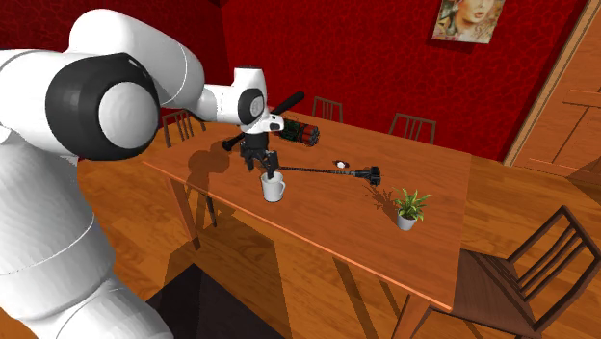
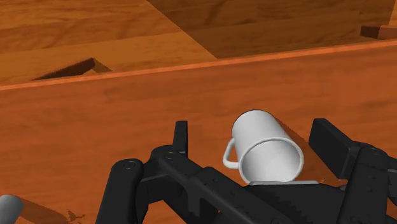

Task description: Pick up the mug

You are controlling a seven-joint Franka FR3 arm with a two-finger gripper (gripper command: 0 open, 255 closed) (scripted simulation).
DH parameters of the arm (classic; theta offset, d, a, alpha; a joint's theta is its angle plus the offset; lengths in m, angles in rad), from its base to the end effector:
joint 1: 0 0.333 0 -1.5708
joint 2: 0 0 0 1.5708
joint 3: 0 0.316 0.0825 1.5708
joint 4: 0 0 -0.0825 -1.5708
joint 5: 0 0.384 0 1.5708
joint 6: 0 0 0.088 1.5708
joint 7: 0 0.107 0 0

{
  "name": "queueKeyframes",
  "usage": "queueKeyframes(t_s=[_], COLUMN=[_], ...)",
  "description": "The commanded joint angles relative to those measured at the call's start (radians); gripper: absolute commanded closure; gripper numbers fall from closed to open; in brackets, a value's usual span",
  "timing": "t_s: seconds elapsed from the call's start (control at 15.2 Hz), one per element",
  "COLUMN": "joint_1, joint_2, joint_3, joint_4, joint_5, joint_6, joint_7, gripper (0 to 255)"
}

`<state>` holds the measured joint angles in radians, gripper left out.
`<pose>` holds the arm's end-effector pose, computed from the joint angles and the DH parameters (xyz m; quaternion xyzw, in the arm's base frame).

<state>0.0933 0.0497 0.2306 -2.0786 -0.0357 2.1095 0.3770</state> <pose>0.5255 0.1737 0.4034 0.9998 -0.0173 -0.0049 0.0120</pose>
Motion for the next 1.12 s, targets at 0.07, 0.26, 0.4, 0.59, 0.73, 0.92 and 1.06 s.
queueKeyframes(t_s=[0.07,0.26,0.4,0.59,0.73,0.92,1.06], joint_1=[0.021,0.05,0.072,0.108,0.134,0.143,0.144], joint_2=[0.123,0.243,0.323,0.447,0.533,0.572,0.586], joint_3=[0.011,0.013,0.01,0.002,-0.005,-0.01,-0.013], joint_4=[0.097,0.203,0.281,0.412,0.511,0.535,0.53], joint_5=[-0.045,-0.088,-0.115,-0.149,-0.169,-0.177,-0.181], joint_6=[0.016,0.02,0.015,-0.002,-0.021,-0.008,0.011], joint_7=[0.052,0.097,0.123,0.154,0.169,0.176,0.179], gripper=[0,0,0,0,0,0,0])
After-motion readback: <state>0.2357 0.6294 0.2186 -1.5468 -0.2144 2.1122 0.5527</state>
